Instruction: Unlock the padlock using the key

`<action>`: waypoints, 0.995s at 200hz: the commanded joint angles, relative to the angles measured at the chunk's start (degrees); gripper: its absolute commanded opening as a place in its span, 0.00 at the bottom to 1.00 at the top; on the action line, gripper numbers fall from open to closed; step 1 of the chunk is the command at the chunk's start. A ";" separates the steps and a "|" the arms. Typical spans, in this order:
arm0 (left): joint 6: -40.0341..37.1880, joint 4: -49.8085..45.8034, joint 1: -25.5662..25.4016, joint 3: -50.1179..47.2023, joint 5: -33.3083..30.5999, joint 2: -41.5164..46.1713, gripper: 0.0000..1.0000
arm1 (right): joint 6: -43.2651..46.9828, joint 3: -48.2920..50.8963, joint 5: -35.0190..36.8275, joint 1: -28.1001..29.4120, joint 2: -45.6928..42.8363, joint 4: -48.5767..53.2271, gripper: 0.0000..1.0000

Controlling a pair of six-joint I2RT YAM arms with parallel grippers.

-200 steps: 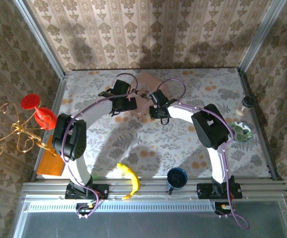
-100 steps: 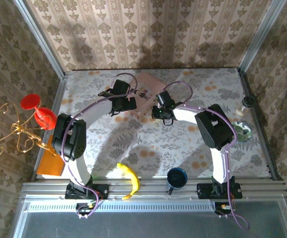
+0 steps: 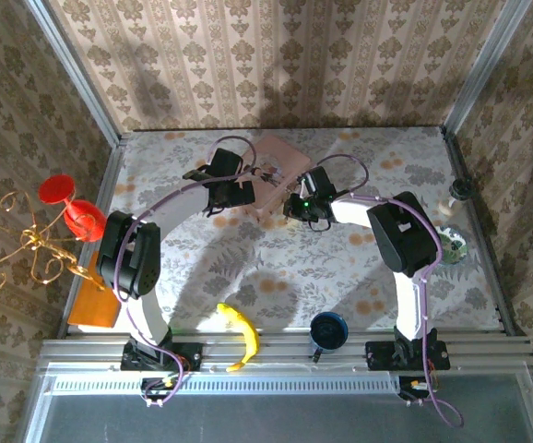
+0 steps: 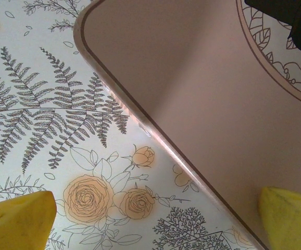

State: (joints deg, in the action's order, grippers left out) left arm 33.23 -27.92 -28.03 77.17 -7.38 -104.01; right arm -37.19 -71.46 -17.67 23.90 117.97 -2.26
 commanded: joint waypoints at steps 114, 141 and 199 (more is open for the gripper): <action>-0.67 -2.84 0.14 -1.37 0.11 -0.63 1.00 | -5.09 -4.88 -4.13 -5.05 0.19 -3.41 0.00; -1.60 -2.57 -0.05 0.44 -1.24 1.40 1.00 | -5.00 -5.09 -4.36 -5.15 0.41 -2.90 0.00; -6.09 -5.49 -1.79 11.54 -8.55 -5.57 1.00 | -4.61 -5.34 -4.14 -5.16 0.11 -1.84 0.00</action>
State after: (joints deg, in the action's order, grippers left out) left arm 30.70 -30.87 -28.64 82.59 -10.94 -105.30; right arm -42.26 -73.97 -21.43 18.79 119.00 -1.96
